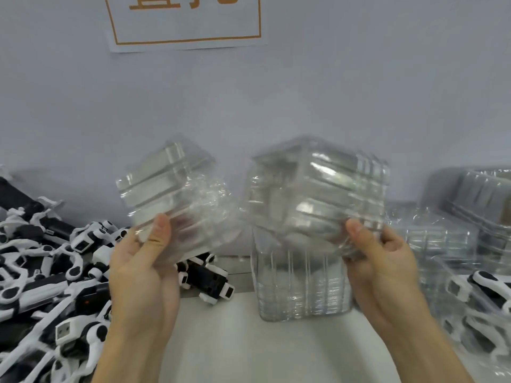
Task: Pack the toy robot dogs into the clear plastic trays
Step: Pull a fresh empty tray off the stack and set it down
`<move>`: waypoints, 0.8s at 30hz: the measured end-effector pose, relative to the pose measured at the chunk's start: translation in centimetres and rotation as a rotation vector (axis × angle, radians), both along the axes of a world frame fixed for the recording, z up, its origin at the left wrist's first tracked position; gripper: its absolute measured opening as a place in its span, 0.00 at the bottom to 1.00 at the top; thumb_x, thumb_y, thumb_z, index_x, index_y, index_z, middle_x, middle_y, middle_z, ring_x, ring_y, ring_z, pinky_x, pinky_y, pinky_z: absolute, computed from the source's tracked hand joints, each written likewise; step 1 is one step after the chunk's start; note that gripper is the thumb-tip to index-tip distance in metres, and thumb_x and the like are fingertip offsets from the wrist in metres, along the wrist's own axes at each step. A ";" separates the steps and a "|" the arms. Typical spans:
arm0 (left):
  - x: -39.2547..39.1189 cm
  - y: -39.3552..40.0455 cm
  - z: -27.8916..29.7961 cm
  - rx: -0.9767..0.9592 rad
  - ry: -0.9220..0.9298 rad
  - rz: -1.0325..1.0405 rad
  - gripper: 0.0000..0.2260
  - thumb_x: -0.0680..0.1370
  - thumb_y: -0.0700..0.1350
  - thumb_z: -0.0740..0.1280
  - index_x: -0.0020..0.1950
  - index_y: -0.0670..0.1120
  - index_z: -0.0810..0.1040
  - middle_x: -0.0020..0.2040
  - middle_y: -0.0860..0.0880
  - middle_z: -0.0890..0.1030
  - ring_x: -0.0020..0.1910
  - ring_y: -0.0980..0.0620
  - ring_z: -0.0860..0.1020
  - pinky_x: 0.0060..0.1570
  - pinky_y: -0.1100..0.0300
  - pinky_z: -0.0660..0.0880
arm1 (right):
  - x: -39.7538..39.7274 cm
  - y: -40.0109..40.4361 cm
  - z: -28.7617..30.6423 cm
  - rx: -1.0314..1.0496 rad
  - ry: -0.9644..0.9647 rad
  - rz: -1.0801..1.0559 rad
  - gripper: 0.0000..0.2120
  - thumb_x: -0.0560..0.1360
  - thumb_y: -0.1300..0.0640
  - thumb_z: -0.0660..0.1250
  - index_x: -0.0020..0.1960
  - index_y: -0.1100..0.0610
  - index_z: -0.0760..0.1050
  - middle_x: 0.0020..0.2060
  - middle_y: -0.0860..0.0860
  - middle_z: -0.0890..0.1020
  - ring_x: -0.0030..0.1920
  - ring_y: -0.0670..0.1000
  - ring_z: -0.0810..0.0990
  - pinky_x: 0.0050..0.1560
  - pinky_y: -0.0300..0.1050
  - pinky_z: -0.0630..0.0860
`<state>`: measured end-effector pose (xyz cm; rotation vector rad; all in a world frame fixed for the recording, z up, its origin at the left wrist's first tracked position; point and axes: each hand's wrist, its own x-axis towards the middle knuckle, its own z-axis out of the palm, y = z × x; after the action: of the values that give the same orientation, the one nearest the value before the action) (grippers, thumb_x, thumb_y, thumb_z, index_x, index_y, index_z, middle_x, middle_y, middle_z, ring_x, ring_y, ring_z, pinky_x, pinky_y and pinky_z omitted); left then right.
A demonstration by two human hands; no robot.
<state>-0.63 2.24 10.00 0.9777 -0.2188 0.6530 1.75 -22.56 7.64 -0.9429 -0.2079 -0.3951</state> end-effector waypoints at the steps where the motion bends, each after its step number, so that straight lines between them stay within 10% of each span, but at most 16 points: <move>1: -0.1 0.4 0.2 -0.028 -0.010 0.001 0.16 0.73 0.46 0.67 0.56 0.36 0.78 0.49 0.47 0.86 0.51 0.50 0.84 0.63 0.53 0.77 | 0.2 -0.2 0.3 0.089 -0.013 0.062 0.20 0.66 0.52 0.80 0.53 0.61 0.80 0.52 0.60 0.83 0.59 0.61 0.81 0.69 0.58 0.73; 6: -0.4 1.4 0.3 -0.081 -0.019 -0.007 0.23 0.74 0.46 0.67 0.63 0.31 0.74 0.58 0.39 0.83 0.60 0.42 0.82 0.68 0.47 0.73 | 2.0 -0.1 2.3 0.345 0.052 0.270 0.17 0.73 0.52 0.70 0.59 0.58 0.79 0.58 0.58 0.83 0.59 0.56 0.83 0.55 0.51 0.80; 11: -0.4 2.3 0.0 -0.090 -0.028 0.024 0.09 0.75 0.45 0.66 0.51 0.44 0.81 0.47 0.50 0.86 0.50 0.51 0.84 0.63 0.52 0.77 | 4.5 1.5 3.3 0.363 0.336 0.334 0.21 0.72 0.50 0.71 0.61 0.59 0.77 0.58 0.55 0.81 0.62 0.56 0.77 0.71 0.61 0.67; 17: -0.6 3.6 -0.1 -0.126 0.001 0.052 0.09 0.76 0.46 0.64 0.51 0.43 0.80 0.46 0.49 0.86 0.52 0.48 0.84 0.67 0.44 0.74 | 5.7 0.6 4.4 0.261 0.612 0.234 0.11 0.73 0.44 0.73 0.45 0.49 0.76 0.37 0.46 0.74 0.35 0.46 0.66 0.42 0.42 0.65; 24: -0.4 3.2 -0.2 -0.103 0.024 0.020 0.14 0.75 0.47 0.64 0.54 0.40 0.80 0.49 0.47 0.86 0.53 0.46 0.84 0.62 0.47 0.77 | 5.4 -1.1 5.9 0.116 0.758 0.162 0.16 0.74 0.44 0.72 0.48 0.56 0.75 0.39 0.50 0.75 0.38 0.48 0.72 0.40 0.43 0.69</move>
<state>-1.02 5.44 9.81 0.8892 -0.1528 0.6642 7.18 -23.66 13.59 -0.8944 0.4249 0.1146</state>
